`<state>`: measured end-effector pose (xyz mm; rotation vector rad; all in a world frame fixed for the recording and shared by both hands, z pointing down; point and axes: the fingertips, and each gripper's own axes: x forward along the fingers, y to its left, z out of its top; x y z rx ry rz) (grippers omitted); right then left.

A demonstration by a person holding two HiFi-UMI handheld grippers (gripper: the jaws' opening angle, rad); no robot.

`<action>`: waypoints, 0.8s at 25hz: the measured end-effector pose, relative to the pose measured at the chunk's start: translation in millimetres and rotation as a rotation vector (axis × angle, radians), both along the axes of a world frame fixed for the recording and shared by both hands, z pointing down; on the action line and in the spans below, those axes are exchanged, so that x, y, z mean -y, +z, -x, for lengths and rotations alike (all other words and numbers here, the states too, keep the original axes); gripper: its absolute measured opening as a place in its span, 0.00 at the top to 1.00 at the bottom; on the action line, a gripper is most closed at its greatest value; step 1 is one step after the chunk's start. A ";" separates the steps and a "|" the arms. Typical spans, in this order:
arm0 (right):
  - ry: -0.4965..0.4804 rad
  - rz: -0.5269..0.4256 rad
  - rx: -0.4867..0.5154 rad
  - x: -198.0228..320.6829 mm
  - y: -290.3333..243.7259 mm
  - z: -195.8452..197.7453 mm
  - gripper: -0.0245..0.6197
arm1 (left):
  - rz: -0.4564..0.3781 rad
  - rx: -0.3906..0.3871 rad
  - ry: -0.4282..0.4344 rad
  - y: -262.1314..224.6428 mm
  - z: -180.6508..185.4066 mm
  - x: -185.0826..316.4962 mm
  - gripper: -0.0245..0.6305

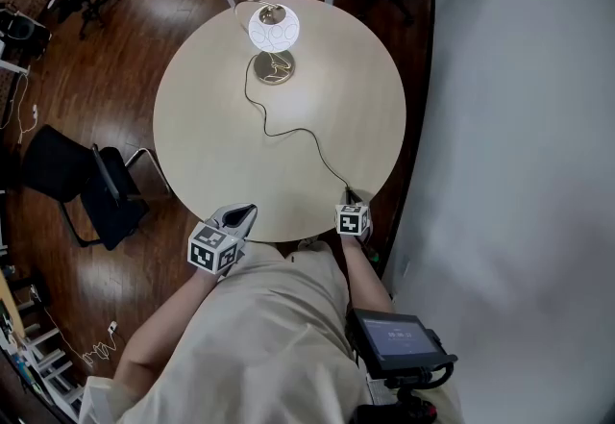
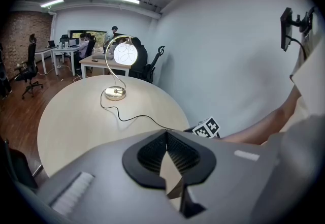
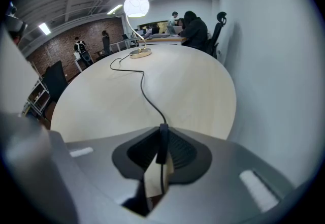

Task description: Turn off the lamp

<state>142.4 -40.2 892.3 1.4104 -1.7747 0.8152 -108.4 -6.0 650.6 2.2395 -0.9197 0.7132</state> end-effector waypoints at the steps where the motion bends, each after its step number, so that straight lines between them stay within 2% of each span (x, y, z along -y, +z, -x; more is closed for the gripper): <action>1: 0.003 0.004 0.007 0.2 -0.7 -0.6 0.88 | 0.002 0.000 0.001 -0.2 -1.0 0.2 0.96; 6: 0.019 0.013 0.018 0.6 0.0 -1.2 0.85 | 0.007 0.000 0.006 0.9 -1.6 2.3 0.96; 9: 0.068 0.015 0.018 -1.9 0.8 -6.0 0.78 | 0.009 0.000 0.006 1.7 -1.4 3.2 0.96; 13: 0.153 0.018 0.078 -9.1 9.5 -9.8 0.78 | 0.017 0.003 0.005 2.2 -1.3 2.1 0.96; 20: 0.167 0.012 0.107 -3.3 8.0 -7.3 0.86 | 0.023 0.002 0.012 3.6 -2.6 4.2 0.96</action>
